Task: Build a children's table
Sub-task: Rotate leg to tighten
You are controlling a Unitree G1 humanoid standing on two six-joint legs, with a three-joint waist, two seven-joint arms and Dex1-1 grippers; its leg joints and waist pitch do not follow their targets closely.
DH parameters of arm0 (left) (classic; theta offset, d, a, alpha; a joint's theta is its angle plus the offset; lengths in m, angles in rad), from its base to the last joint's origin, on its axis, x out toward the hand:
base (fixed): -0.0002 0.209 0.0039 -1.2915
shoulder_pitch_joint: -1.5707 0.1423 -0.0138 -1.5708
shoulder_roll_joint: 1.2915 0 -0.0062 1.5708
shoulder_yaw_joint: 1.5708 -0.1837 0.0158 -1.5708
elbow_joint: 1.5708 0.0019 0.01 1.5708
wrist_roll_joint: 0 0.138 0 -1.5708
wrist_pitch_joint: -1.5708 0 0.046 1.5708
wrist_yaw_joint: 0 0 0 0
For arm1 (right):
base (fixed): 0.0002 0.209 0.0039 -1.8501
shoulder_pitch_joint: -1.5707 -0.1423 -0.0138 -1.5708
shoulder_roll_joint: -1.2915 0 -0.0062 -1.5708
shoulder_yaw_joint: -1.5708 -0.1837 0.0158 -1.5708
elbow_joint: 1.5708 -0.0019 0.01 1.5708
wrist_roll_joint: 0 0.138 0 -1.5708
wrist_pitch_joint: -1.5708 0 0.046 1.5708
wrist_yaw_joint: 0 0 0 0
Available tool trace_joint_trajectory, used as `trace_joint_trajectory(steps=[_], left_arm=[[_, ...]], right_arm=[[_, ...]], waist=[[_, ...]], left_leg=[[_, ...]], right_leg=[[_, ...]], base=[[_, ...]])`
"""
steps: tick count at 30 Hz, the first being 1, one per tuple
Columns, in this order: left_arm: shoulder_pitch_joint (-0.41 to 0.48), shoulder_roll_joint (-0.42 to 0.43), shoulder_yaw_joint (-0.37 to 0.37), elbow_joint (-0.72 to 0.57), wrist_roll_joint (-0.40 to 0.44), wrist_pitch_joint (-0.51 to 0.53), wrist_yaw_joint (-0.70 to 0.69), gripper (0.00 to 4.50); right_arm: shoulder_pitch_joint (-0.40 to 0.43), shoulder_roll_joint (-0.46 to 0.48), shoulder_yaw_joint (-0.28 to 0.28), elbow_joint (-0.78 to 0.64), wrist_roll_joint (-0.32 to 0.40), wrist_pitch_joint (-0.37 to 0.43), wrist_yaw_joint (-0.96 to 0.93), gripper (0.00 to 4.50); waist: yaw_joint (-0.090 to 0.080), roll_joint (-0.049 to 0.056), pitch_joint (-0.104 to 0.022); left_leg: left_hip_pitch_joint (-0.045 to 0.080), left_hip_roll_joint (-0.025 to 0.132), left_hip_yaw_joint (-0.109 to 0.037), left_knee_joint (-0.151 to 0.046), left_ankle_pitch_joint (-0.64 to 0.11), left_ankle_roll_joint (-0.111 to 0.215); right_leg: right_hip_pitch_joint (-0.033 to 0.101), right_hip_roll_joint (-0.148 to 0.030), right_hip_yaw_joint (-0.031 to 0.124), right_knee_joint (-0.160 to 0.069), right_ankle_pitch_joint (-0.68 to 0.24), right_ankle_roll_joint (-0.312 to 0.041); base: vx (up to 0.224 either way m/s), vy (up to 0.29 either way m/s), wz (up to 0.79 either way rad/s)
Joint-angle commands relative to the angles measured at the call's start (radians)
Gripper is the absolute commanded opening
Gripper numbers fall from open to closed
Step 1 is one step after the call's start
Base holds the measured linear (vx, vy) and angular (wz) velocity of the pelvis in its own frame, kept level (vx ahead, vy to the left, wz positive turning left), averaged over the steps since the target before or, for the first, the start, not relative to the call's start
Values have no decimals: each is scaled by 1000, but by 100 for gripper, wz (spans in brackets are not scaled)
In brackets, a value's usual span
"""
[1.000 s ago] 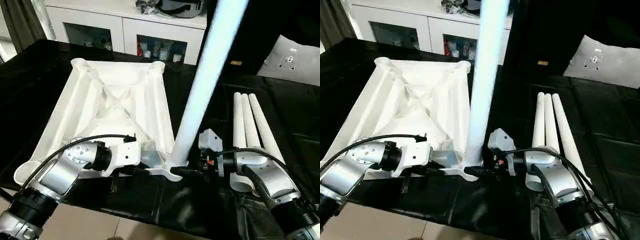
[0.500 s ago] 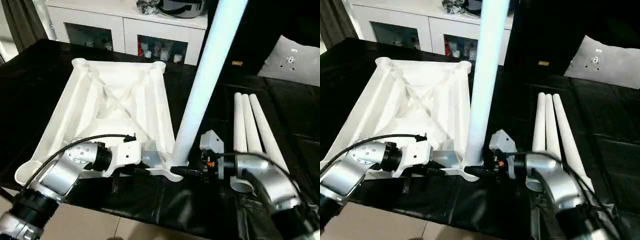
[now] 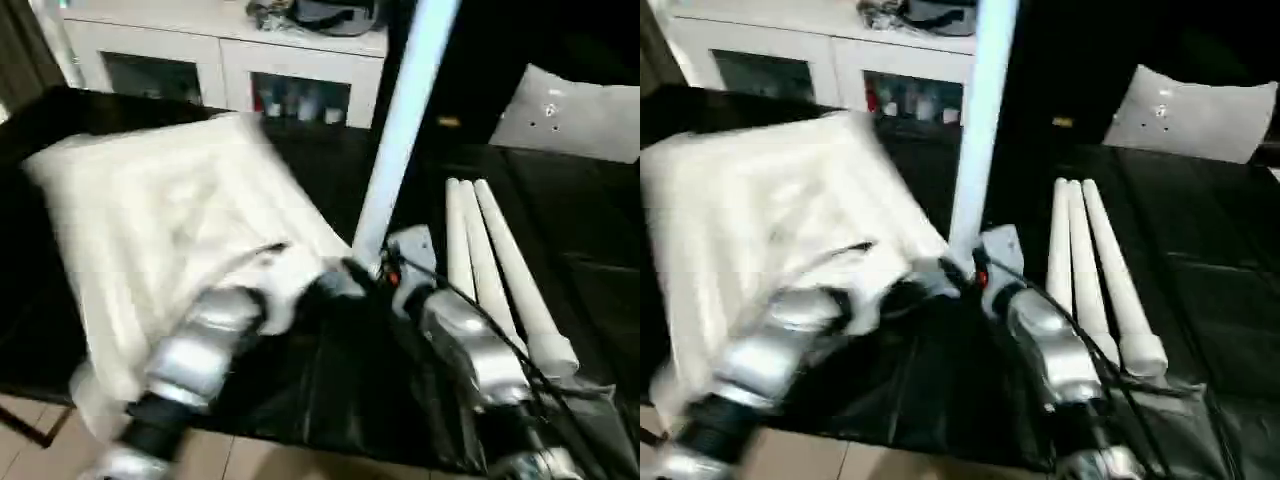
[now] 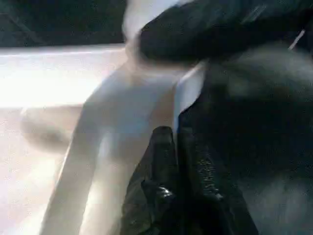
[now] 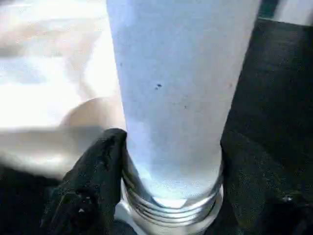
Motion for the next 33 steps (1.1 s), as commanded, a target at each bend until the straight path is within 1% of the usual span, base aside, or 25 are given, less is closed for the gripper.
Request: trace_joint_trajectory(steps=[1,3,4,5,6,8,9,10,13,14,15,16,17,18,20,21,23,24,25,26,27,28,31,32,33], left_arm=[[-66,-31,13,-71,-20,-12,57,0],[-64,-29,12,-76,-17,-5,54,0],[-60,-24,18,-79,5,3,50,0],[-60,-24,18,-79,5,3,50,0],[-55,-6,27,-77,30,1,43,0],[-54,6,28,-78,36,6,48,0],[-53,31,29,-80,40,13,48,0],[-53,31,29,-80,40,13,48,0],[-50,73,16,-85,42,22,43,0],[-48,85,11,-86,45,25,36,0],[-46,96,6,-87,51,29,30,0],[-44,108,2,-86,60,34,26,0],[-43,118,2,-86,66,41,22,0],[-43,126,4,-85,66,45,21,0],[-43,146,5,-83,63,42,9,0],[-41,157,3,-81,58,38,3,0],[-39,170,-1,-80,53,31,-5,0],[-36,184,-7,-79,48,16,-22,0],[-31,209,-15,-78,39,1,-51,0],[-28,220,-19,-77,36,-9,-66,0],[-19,256,-34,-79,22,-33,-125,0],[-16,271,-38,-78,17,-43,-146,0],[-14,302,-42,-74,3,-49,-189,0],[-14,314,-45,-69,-1,-67,-208,0],[-15,335,-51,-61,-6,-93,-241,0]], right_arm=[[20,62,84,13,31,43,52,264],[22,62,84,6,24,43,57,264],[26,69,72,1,11,42,62,264],[26,69,72,1,11,42,62,264],[32,73,61,-1,1,40,62,264],[34,70,62,-1,2,38,52,264],[37,62,63,-1,5,34,41,264],[37,62,63,-1,5,34,41,264],[40,51,61,0,0,32,24,264],[40,47,59,0,-3,27,22,264],[40,46,54,0,-8,26,19,264],[40,44,46,0,-11,25,16,264],[41,43,35,-1,-10,22,24,299],[42,39,26,-4,-8,21,32,320],[45,29,13,-17,9,12,59,344],[47,21,12,-27,17,13,71,344],[50,13,13,-38,23,12,84,367],[56,2,17,-51,27,3,102,374],[65,-20,26,-74,29,-7,132,380],[70,-32,31,-84,27,-12,144,380],[85,-72,47,-114,22,-38,197,388],[95,-90,47,-136,39,-21,236,417],[116,-143,55,-188,59,-10,320,425],[121,-158,55,-202,62,-11,337,437],[129,-185,57,-227,74,-9,373,437]], waist=[[14,11,-65],[19,15,-64],[21,16,-64],[21,17,-64],[21,20,-64],[21,20,-62],[22,24,-62],[20,23,-62],[20,26,-64],[20,25,-64],[20,28,-64],[18,28,-65],[17,28,-65],[17,28,-64],[18,28,-64],[18,28,-64],[15,28,-64],[13,24,-65],[15,25,-65],[16,26,-65],[17,27,-65],[16,24,-63],[21,25,-61],[22,26,-60],[22,23,-59]], left_leg=[[-8,20,4,-69,-95,13],[-8,22,5,-69,-80,23],[-8,23,5,-69,-75,25],[-7,25,5,-70,-76,24],[-7,26,4,-71,-84,20],[-5,26,3,-74,-107,11],[-4,26,2,-75,-122,4],[-4,26,2,-76,-126,3],[-3,26,1,-76,-133,-5],[-3,26,2,-75,-126,-6],[-4,26,1,-76,-124,-7],[-4,26,1,-76,-120,-9],[-4,25,1,-75,-119,-9],[-3,26,1,-76,-123,-10],[-4,25,2,-76,-128,-8],[-4,25,2,-76,-130,-6],[-6,24,0,-76,-126,-4],[-6,24,1,-75,-124,-2],[-7,24,0,-75,-114,3],[-6,24,1,-74,-107,7],[-6,25,1,-74,-106,9],[-4,25,3,-74,-106,12],[-4,26,3,-74,-119,20],[-2,28,4,-76,-128,21],[-3,27,4,-75,-134,21]], right_leg=[[62,-65,46,-73,-91,-181],[62,-66,45,-71,-63,-188],[63,-65,44,-70,-52,-191],[62,-65,43,-69,-50,-193],[64,-65,42,-70,-56,-194],[62,-66,41,-72,-86,-190],[62,-66,41,-73,-102,-186],[63,-66,42,-73,-105,-185],[62,-66,42,-72,-106,-185],[63,-66,42,-71,-95,-186],[63,-66,42,-70,-90,-188],[64,-65,41,-69,-76,-191],[64,-65,42,-68,-72,-192],[63,-65,42,-69,-76,-192],[64,-65,43,-70,-82,-192],[64,-65,43,-70,-82,-192],[67,-65,41,-70,-83,-190],[67,-65,41,-70,-81,-192],[69,-67,41,-69,-79,-195],[67,-66,42,-69,-72,-196],[66,-65,41,-68,-71,-197],[64,-64,42,-67,-68,-199],[65,-65,43,-69,-83,-196],[62,-66,43,-70,-97,-197],[62,-66,43,-73,-118,-199]], base=[[0,0,0],[0,0,0],[0,0,0],[0,0,0],[0,0,0],[0,0,0],[0,0,0],[0,0,0],[0,0,0],[0,0,0],[0,0,0],[0,0,0],[0,0,0],[0,0,0],[0,0,0],[0,0,0],[0,0,0],[0,0,0],[0,0,0],[0,0,0],[0,0,0],[0,0,0],[0,0,0],[0,0,0],[0,0,0]])
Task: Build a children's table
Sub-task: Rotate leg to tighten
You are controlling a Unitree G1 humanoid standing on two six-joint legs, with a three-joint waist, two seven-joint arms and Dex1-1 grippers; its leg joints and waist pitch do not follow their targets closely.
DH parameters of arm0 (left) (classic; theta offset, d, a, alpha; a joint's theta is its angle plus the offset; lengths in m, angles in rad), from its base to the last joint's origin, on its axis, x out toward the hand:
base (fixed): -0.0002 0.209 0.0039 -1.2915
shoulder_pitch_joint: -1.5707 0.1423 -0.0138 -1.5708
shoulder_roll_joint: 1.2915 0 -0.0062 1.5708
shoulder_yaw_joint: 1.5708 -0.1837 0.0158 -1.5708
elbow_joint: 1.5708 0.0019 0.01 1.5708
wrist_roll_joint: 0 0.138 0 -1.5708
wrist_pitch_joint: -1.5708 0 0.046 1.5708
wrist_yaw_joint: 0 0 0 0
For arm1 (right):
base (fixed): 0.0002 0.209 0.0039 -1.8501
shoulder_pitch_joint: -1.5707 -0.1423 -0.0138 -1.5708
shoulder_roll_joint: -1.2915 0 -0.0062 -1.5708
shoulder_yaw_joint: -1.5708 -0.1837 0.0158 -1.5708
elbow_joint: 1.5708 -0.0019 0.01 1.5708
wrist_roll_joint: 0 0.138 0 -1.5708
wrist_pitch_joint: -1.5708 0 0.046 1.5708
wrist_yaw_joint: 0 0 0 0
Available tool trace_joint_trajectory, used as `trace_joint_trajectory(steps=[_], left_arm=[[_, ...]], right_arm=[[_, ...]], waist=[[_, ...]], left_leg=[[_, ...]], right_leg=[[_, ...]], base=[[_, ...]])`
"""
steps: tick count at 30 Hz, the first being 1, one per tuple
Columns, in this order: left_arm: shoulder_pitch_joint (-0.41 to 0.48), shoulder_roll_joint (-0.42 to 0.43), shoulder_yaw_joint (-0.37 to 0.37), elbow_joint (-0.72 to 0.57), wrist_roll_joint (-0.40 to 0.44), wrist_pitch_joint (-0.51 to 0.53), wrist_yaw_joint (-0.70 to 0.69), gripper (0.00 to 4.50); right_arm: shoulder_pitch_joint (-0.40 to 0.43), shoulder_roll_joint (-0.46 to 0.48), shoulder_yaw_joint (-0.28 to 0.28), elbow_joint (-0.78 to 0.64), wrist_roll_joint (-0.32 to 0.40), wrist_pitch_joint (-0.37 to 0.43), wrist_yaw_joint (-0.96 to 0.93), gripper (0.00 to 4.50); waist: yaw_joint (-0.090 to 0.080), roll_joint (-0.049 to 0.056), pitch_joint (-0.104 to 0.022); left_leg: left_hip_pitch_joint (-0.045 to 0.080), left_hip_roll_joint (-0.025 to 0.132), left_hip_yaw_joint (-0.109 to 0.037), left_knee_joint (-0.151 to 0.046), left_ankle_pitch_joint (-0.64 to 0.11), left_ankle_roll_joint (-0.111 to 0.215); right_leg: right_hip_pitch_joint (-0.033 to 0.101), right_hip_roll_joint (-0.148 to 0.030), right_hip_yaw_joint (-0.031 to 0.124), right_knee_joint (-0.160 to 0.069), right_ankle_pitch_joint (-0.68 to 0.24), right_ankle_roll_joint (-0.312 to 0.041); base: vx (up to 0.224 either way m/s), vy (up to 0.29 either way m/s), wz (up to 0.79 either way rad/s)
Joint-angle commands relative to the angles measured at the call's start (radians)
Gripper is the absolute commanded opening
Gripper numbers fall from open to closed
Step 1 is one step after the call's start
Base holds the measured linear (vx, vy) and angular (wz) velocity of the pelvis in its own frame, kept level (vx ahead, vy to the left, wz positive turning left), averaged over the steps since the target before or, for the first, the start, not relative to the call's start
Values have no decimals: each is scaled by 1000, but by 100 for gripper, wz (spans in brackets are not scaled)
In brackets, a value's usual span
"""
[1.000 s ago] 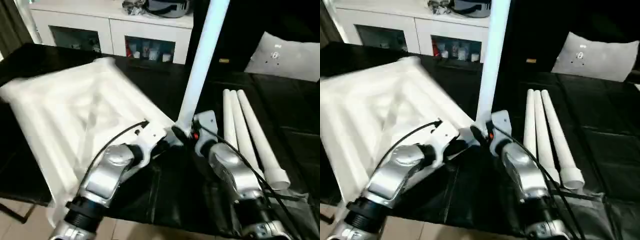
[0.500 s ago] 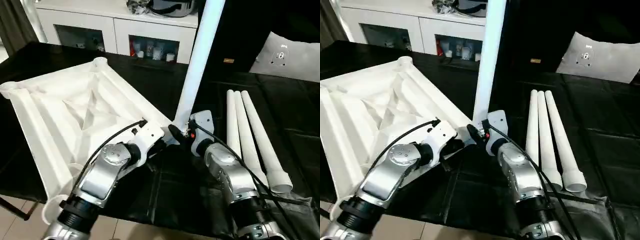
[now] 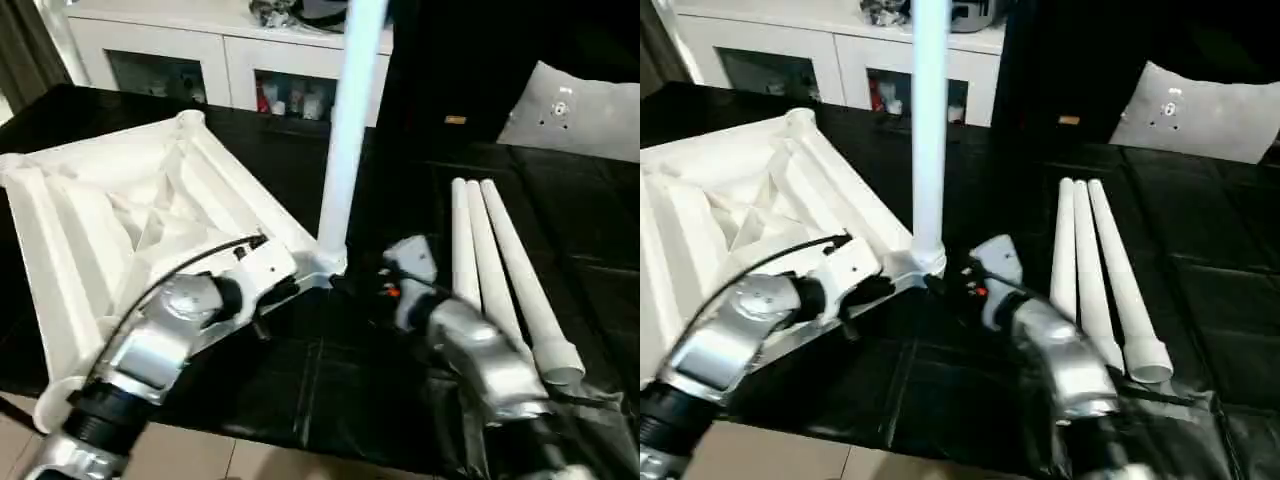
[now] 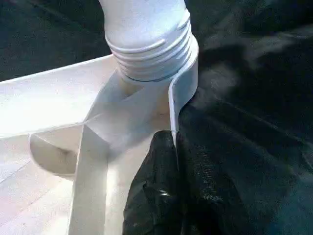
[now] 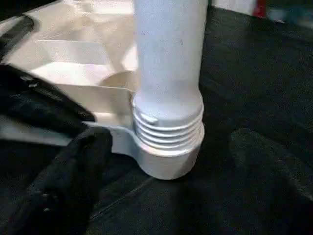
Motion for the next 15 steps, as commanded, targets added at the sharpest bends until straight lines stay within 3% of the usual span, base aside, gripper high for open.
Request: trace_joint_trajectory(steps=[1,8,12,15], left_arm=[[1,42,-25,12,-11,-81,-85,0],[7,125,-67,30,-45,-248,-260,0],[9,119,-55,48,-59,-265,-263,0],[13,113,-46,59,-54,-261,-239,0]], right_arm=[[15,-46,3,-58,29,8,75,446],[49,-162,31,-158,71,22,225,446],[79,-216,65,-194,36,34,251,446],[94,-249,86,-213,39,82,276,446]], waist=[[9,14,-61],[29,15,-60],[42,17,-60],[43,11,-58]], left_leg=[[-4,22,2,-71,-139,27],[6,29,6,-73,-147,28],[4,30,5,-74,-144,17],[1,27,5,-76,-166,11]], right_leg=[[62,-69,48,-76,-135,-189],[50,-69,50,-75,-157,-182],[53,-70,48,-73,-145,-178],[57,-72,49,-78,-185,-170]], base=[[0,0,0],[0,0,0],[0,0,0],[0,0,0]])
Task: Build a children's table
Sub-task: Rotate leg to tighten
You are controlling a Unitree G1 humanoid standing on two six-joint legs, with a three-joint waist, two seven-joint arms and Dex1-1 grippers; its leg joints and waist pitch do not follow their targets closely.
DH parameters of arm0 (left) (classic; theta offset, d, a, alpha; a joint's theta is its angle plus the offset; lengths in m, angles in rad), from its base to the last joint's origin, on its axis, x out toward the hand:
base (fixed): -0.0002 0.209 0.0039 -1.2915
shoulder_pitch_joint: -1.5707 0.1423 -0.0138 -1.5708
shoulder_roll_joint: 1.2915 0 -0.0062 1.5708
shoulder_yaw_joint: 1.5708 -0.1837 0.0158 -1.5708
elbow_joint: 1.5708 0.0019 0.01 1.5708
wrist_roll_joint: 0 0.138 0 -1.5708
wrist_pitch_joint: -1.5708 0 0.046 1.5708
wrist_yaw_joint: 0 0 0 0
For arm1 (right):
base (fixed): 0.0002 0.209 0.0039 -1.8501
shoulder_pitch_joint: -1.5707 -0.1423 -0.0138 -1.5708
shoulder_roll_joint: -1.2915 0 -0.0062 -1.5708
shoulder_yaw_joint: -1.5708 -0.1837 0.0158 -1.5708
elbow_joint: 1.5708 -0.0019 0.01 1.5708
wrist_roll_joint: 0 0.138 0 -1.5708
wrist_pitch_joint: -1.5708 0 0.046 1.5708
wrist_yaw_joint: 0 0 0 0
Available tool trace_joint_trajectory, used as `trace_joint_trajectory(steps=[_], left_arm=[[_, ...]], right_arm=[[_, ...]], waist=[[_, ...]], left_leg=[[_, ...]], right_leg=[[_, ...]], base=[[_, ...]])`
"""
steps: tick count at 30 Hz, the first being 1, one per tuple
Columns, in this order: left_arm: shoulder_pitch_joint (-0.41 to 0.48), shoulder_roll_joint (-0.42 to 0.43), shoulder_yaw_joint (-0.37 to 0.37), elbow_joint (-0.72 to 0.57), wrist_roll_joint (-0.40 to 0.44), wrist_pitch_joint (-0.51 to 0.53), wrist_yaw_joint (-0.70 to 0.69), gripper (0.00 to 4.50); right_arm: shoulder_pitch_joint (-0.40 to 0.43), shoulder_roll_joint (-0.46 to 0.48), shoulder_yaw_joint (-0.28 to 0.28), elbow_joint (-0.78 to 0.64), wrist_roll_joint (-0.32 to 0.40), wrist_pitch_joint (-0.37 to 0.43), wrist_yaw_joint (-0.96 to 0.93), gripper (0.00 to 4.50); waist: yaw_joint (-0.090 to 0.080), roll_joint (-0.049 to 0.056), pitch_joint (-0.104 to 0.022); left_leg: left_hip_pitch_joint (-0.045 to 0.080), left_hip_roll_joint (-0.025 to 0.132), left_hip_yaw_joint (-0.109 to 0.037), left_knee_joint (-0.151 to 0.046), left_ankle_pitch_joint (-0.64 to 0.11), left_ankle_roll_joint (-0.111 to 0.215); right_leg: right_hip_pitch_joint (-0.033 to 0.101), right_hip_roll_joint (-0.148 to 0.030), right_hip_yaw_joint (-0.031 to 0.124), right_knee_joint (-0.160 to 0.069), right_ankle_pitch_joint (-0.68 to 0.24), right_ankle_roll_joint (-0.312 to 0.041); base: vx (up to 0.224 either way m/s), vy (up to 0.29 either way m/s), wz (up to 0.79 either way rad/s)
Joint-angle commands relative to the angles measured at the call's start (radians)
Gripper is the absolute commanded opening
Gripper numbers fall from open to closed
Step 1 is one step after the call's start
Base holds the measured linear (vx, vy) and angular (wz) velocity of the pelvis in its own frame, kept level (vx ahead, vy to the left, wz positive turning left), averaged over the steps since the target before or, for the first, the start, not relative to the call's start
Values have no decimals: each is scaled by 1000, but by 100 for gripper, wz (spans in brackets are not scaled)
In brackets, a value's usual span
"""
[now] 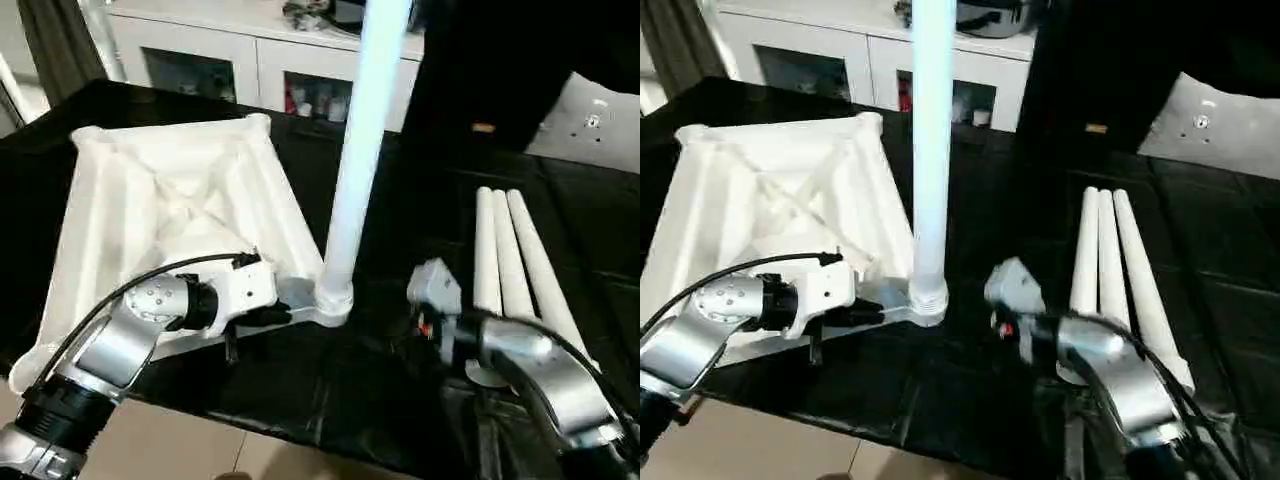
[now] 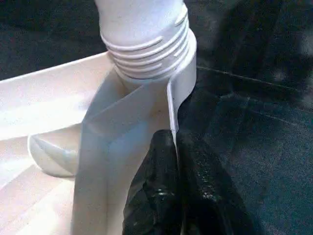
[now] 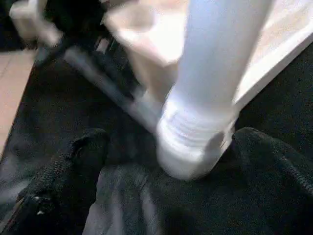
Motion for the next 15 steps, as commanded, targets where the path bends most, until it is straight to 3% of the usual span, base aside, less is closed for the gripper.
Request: trace_joint_trajectory(steps=[1,4,5,8,9,12,13,15], left_arm=[[9,-14,-16,3,4,6,6,0],[26,-34,6,-15,-26,99,22,0],[30,-39,11,-19,-33,111,25,42],[37,-45,18,-23,-38,121,35,58],[50,-55,31,-23,-36,122,60,72],[62,-61,39,-19,-24,115,89,99],[72,-55,37,-23,-23,117,88,99],[74,-53,36,-23,-22,117,87,99]], right_arm=[[4,-10,0,-30,0,9,17,446],[18,-5,-13,-42,4,-3,-6,446],[21,-5,-15,-45,3,-2,-10,450],[26,-4,-16,-49,1,-5,-12,450],[37,-3,-15,-64,5,4,-20,450],[49,-2,-11,-78,5,1,-29,450],[54,2,-8,-86,7,5,-38,450],[55,3,-8,-88,7,7,-39,450]], waist=[[-5,11,-57],[-8,9,-49],[-7,8,-49],[-9,9,-48],[-10,14,-45],[-11,10,-46],[-12,21,-41],[-15,14,-39]], left_leg=[[0,28,2,-76,-171,11],[-2,29,2,-79,-190,8],[-2,29,1,-79,-189,11],[-2,28,0,-80,-187,16],[-4,28,0,-81,-187,16],[-4,29,-1,-80,-177,21],[-4,27,-1,-82,-194,22],[-5,26,-2,-83,-206,22]], right_leg=[[54,-70,48,-78,-199,-167],[49,-72,50,-85,-269,-148],[47,-71,49,-86,-275,-145],[46,-69,49,-86,-272,-140],[45,-68,50,-87,-261,-141],[48,-67,49,-85,-225,-146],[44,-65,49,-88,-236,-147],[47,-67,49,-90,-269,-141]], base=[[0,0,0],[0,0,0],[0,0,0],[0,0,0],[0,0,0],[0,0,0],[0,0,0],[0,0,0]])
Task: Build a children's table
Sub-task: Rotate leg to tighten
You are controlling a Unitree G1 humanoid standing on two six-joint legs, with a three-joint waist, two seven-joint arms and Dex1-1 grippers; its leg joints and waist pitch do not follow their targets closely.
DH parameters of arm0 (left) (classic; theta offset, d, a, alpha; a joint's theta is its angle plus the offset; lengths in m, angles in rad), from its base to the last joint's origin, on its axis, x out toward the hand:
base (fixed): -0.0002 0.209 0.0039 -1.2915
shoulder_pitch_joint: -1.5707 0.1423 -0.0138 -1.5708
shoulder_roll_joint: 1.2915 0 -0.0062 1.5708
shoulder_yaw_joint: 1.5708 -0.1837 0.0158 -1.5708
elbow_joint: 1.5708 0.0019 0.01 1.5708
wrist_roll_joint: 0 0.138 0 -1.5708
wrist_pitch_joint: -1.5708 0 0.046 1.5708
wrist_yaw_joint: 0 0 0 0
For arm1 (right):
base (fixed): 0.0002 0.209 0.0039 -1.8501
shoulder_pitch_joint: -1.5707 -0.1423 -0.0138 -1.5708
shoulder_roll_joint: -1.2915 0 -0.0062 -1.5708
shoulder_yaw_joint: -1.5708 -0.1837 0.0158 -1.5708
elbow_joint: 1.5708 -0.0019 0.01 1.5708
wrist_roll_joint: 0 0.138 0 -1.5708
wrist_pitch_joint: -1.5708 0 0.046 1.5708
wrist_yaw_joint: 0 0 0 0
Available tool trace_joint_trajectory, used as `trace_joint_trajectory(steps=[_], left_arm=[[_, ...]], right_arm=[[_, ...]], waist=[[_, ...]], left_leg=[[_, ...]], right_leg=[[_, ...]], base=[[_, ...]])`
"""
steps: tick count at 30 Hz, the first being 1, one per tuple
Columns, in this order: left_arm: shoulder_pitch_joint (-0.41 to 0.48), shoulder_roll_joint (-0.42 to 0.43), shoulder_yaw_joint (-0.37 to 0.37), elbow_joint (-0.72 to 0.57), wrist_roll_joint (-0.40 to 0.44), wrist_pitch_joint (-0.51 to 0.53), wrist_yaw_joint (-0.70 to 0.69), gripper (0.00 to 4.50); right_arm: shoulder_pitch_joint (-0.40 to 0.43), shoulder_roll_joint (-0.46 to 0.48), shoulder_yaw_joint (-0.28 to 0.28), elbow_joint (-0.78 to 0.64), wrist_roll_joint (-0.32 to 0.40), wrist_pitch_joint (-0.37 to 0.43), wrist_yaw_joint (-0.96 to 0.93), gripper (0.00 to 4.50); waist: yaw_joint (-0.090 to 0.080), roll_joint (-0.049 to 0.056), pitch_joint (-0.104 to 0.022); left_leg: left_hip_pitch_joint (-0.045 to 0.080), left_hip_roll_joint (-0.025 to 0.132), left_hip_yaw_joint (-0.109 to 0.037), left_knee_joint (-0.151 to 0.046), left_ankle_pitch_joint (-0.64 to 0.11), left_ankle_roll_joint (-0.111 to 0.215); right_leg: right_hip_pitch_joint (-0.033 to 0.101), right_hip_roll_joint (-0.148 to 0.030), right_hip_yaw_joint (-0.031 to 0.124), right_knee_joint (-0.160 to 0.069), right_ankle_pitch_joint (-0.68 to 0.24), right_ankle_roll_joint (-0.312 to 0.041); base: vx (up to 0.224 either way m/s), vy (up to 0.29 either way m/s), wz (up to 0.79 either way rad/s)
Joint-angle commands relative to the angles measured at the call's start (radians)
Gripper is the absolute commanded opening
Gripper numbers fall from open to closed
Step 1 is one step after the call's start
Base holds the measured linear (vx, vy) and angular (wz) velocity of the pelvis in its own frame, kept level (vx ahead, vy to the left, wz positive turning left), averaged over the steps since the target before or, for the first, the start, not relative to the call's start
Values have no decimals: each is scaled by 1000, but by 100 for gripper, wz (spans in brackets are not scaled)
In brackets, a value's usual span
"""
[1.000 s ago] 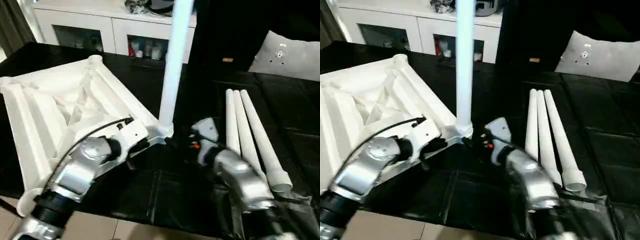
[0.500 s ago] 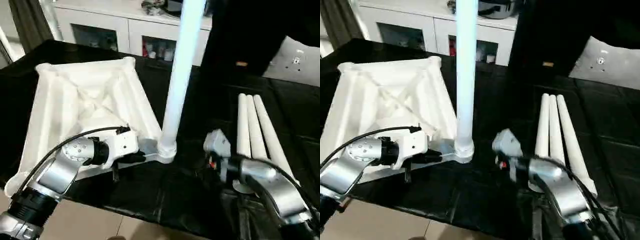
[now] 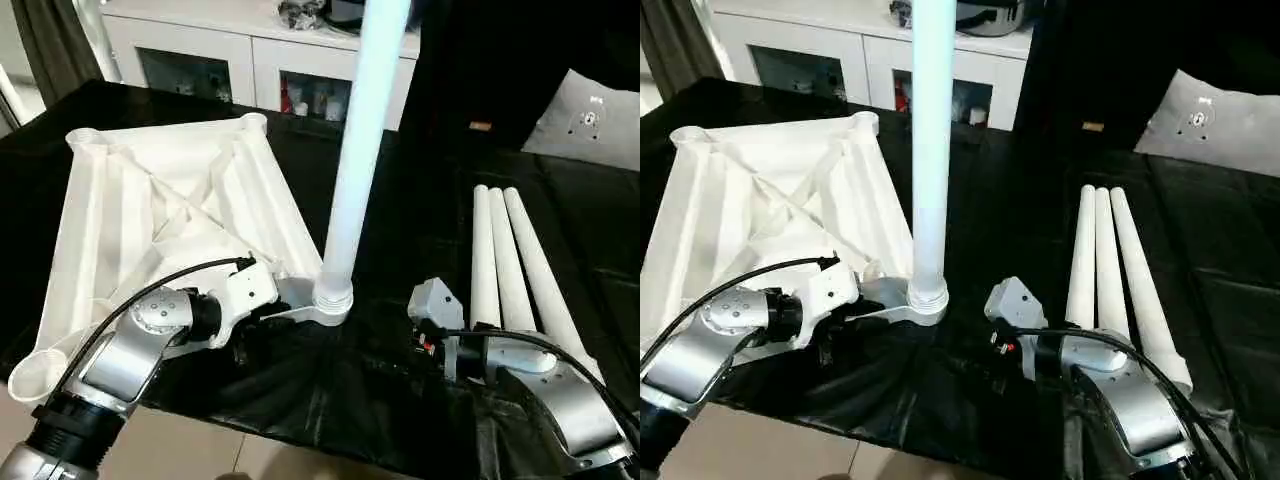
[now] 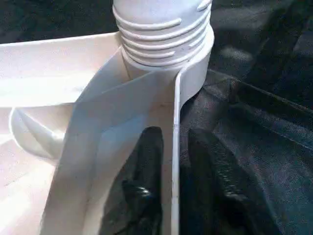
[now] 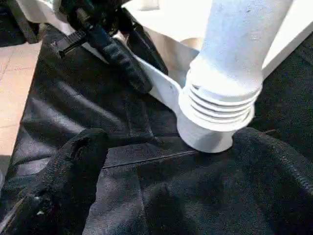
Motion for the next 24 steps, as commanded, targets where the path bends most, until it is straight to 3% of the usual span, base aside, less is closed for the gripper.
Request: trace_joint_trajectory(steps=[1,2,5,6,10,16,24], left_arm=[[12,6,-7,1,7,9,6,99],[15,13,-14,-1,12,6,-1,99],[12,8,-10,5,19,-12,12,99],[10,2,-4,7,15,-21,18,70],[9,-9,7,11,7,-56,25,59],[22,1,6,5,2,-70,17,6],[34,25,-10,8,29,-87,17,6]], right_arm=[[0,-1,-6,-18,7,9,-6,450],[2,1,-6,-22,6,11,-8,450],[2,5,-7,-23,4,8,-13,450],[3,6,-8,-23,3,6,-15,450],[2,7,-8,-23,4,0,-19,450],[1,6,-8,-22,5,-7,-24,450],[-2,9,-3,-14,-2,-22,-27,450]], waist=[[-5,8,-43],[-7,13,-41],[-10,14,-41],[-12,15,-41],[-16,16,-41],[-20,16,-44],[-21,16,-45]], left_leg=[[-5,26,-1,-82,-207,21],[-5,26,-2,-84,-217,20],[-6,27,-3,-84,-213,18],[-6,27,-3,-84,-214,18],[-8,27,-4,-84,-209,20],[-7,27,-1,-82,-176,27],[-6,27,0,-82,-160,32]], right_leg=[[47,-68,48,-90,-280,-142],[45,-67,48,-93,-298,-139],[45,-67,49,-91,-285,-145],[45,-67,49,-90,-282,-148],[48,-68,48,-90,-263,-156],[49,-67,48,-87,-220,-163],[52,-67,48,-85,-187,-173]], base=[[0,0,0],[0,0,0],[0,0,0],[0,0,0],[0,0,0],[0,0,0],[0,0,0]])
